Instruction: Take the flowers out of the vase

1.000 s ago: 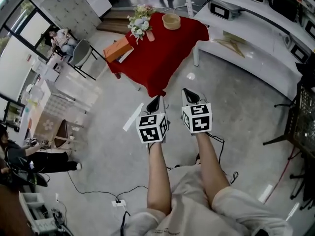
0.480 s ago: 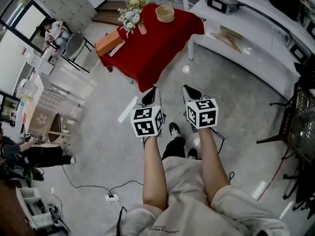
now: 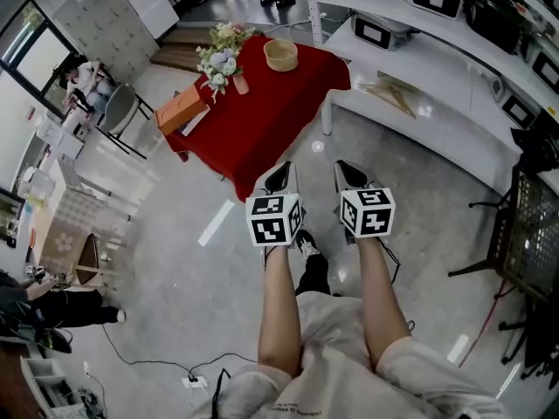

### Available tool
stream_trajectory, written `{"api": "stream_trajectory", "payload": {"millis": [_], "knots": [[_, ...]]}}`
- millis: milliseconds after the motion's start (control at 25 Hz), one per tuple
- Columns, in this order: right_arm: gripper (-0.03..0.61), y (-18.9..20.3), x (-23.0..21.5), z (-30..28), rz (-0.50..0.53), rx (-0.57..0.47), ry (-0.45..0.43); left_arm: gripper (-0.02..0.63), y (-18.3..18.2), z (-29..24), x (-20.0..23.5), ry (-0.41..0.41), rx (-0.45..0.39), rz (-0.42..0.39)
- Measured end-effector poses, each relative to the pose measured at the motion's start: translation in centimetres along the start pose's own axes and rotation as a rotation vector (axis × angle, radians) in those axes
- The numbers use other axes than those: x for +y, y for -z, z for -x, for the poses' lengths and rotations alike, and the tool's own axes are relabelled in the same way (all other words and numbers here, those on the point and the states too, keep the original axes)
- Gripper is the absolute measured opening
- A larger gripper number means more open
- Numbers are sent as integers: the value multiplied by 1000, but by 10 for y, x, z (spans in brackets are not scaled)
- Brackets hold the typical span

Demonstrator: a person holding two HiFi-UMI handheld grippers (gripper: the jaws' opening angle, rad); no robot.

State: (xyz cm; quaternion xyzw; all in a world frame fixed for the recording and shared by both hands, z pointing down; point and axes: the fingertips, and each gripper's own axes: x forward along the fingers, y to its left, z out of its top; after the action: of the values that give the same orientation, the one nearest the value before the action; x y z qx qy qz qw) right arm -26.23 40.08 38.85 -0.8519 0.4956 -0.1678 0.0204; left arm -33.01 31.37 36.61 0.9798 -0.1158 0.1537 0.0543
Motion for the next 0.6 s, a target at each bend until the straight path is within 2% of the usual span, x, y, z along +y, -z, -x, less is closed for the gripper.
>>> {"api": "stream_trajectory", "payload": {"millis": [160, 320, 600], "knots": [[6, -16, -15, -40, -16, -13, 10, 9, -19, -35, 17, 20, -26, -2], [6, -35, -22, -98, -17, -15, -1, 9, -38, -77, 58, 8, -33, 12], [6, -32, -23, -179, 17, 78, -11, 9, -55, -122, 131, -33, -32, 92]]}}
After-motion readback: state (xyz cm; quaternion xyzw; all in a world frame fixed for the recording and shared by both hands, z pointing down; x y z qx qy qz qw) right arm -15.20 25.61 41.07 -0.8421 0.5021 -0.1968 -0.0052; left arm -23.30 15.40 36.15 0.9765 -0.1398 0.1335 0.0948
